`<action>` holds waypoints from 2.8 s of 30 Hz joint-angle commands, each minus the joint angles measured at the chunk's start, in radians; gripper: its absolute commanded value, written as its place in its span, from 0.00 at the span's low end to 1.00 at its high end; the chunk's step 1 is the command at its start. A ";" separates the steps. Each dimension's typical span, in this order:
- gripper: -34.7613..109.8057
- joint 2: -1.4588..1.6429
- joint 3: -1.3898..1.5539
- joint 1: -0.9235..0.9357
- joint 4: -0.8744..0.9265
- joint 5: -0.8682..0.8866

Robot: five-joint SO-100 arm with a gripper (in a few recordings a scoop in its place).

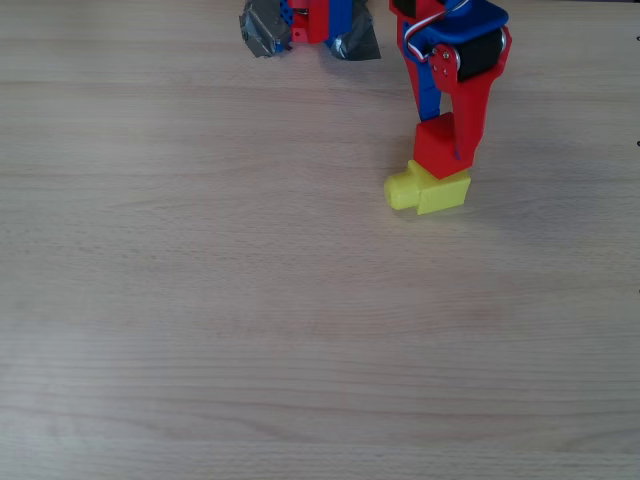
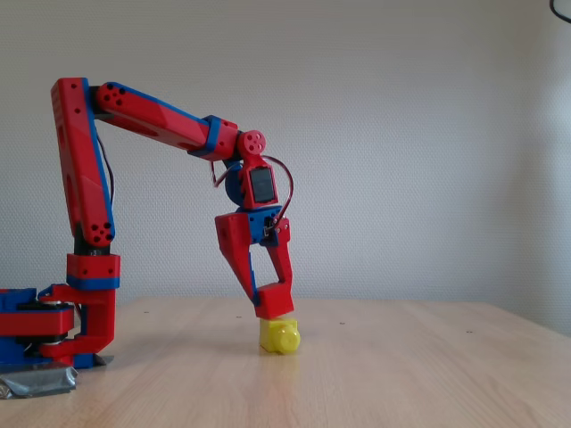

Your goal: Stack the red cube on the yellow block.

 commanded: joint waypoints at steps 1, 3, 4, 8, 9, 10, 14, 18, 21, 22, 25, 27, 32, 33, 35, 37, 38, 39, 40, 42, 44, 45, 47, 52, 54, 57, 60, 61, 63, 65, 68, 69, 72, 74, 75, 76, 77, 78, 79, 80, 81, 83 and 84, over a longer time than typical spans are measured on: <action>0.36 0.055 -0.009 0.008 -0.018 -0.020; 0.37 0.055 -0.003 0.011 -0.023 -0.018; 0.38 0.055 -0.002 0.011 -0.023 -0.021; 0.40 0.061 0.011 0.012 -0.034 -0.028; 0.42 0.063 0.011 0.015 -0.037 -0.028; 0.42 0.064 0.011 0.017 -0.037 -0.031; 0.42 0.069 0.008 0.023 -0.037 -0.040; 0.43 0.080 -0.002 0.035 -0.029 -0.049; 0.44 0.103 -0.012 0.051 -0.023 -0.055; 0.44 0.112 -0.018 0.057 -0.018 -0.055; 0.44 0.147 -0.054 0.071 0.014 -0.054; 0.44 0.173 -0.086 0.081 0.038 -0.049; 0.44 0.244 -0.178 0.097 0.117 -0.052; 0.44 0.256 -0.193 0.104 0.132 -0.055; 0.44 0.290 -0.209 0.120 0.163 -0.063; 0.42 0.333 -0.199 0.150 0.179 -0.058; 0.41 0.360 -0.184 0.170 0.184 -0.055; 0.40 0.391 -0.161 0.189 0.187 -0.052; 0.40 0.420 -0.138 0.212 0.187 -0.046; 0.35 0.482 -0.086 0.255 0.193 -0.038; 0.31 0.548 -0.037 0.301 0.204 -0.021; 0.29 0.581 -0.012 0.322 0.207 -0.015; 0.26 0.652 0.048 0.354 0.210 -0.008; 0.24 0.819 0.201 0.403 0.172 -0.028; 0.24 0.859 0.249 0.407 0.163 -0.031; 0.25 0.897 0.298 0.411 0.167 -0.012; 0.28 0.946 0.345 0.437 0.158 -0.021; 0.28 0.966 0.364 0.443 0.153 -0.038; 0.29 1.008 0.414 0.453 0.146 -0.054; 0.27 1.049 0.468 0.453 0.135 -0.092; 0.24 1.100 0.535 0.457 0.106 -0.106; 0.24 1.111 0.552 0.459 0.101 -0.104; 0.24 1.160 0.614 0.463 0.072 -0.094; 0.24 1.193 0.643 0.460 0.055 -0.083; 0.24 1.209 0.655 0.459 0.049 -0.075; 0.24 1.226 0.667 0.459 0.044 -0.074; 0.24 1.246 0.683 0.457 0.044 -0.083; 0.24 1.272 0.701 0.456 0.046 -0.086; 0.24 1.298 0.726 0.457 0.046 -0.081; 0.24 1.328 0.761 0.466 0.040 -0.077; 0.24 1.359 0.798 0.480 0.034 -0.066; 0.24 1.394 0.861 0.489 0.058 -0.064; 0.24 1.405 0.877 0.489 0.075 -0.074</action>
